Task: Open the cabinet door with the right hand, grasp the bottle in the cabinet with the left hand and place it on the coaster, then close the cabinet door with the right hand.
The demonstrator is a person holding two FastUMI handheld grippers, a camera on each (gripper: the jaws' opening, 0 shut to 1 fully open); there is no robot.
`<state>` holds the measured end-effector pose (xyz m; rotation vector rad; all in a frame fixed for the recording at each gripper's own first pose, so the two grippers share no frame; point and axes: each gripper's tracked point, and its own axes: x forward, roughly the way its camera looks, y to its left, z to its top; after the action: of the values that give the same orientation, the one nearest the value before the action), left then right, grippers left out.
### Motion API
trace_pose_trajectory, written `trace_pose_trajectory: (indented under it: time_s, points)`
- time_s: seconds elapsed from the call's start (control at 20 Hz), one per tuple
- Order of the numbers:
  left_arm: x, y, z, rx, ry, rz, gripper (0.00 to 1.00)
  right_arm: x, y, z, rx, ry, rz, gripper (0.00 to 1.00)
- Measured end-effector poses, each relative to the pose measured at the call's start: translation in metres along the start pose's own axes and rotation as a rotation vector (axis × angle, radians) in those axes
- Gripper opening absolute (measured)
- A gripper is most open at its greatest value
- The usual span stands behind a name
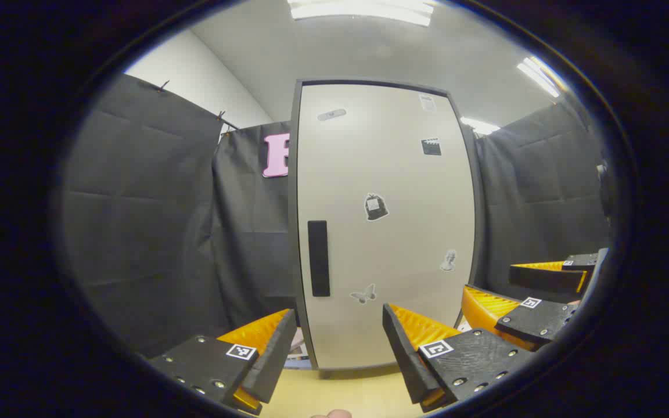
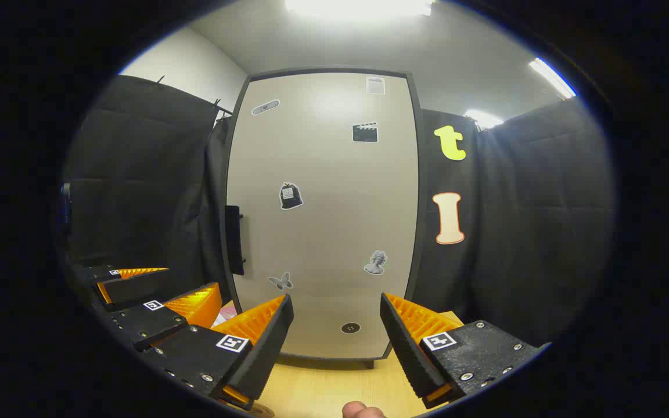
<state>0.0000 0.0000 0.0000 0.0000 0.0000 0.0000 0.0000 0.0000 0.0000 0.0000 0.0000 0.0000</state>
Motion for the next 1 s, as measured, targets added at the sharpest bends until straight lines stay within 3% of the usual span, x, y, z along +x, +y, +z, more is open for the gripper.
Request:
trace_pose_trajectory:
  time_s: [0.15, 0.2, 0.55, 0.6, 0.7, 0.75, 0.85, 0.9, 0.95, 1.0]
  points:
    - [-0.001, 0.0, -0.001, -0.002, 0.003, 0.002, 0.81, 0.003, -0.008, 0.0, 0.0, 0.002, -0.012, 0.93]
    - [0.0, 0.0, 0.0, -0.004, 0.004, 0.006, 0.86, 0.005, -0.01, 0.0, 0.002, 0.002, -0.014, 0.93]
    - [-0.001, -0.001, 0.001, -0.005, -0.003, 0.006, 0.86, 0.01, -0.017, 0.003, 0.038, 0.0, -0.032, 0.94]
    - [-0.001, -0.001, 0.001, 0.0, -0.002, 0.003, 0.81, 0.009, -0.017, 0.002, 0.036, -0.002, -0.033, 0.94]
    - [-0.001, -0.001, 0.003, 0.004, -0.009, -0.004, 0.86, 0.008, -0.017, 0.003, 0.031, -0.006, -0.035, 0.94]
    - [-0.001, -0.001, 0.002, 0.003, -0.01, -0.004, 0.81, 0.007, -0.018, 0.004, 0.028, -0.007, -0.038, 0.94]
    - [-0.001, -0.002, 0.001, -0.005, -0.005, -0.004, 0.81, 0.007, -0.021, 0.003, 0.025, -0.004, -0.043, 0.94]
    - [-0.001, -0.003, 0.001, -0.013, -0.005, -0.005, 0.86, 0.006, -0.021, 0.002, 0.026, -0.001, -0.043, 0.94]
    - [-0.001, -0.004, 0.0, -0.018, -0.006, -0.007, 0.81, 0.006, -0.022, 0.002, 0.026, 0.001, -0.044, 0.94]
    - [-0.001, -0.004, 0.001, -0.017, -0.004, -0.005, 0.86, 0.006, -0.024, 0.002, 0.024, 0.002, -0.047, 0.94]
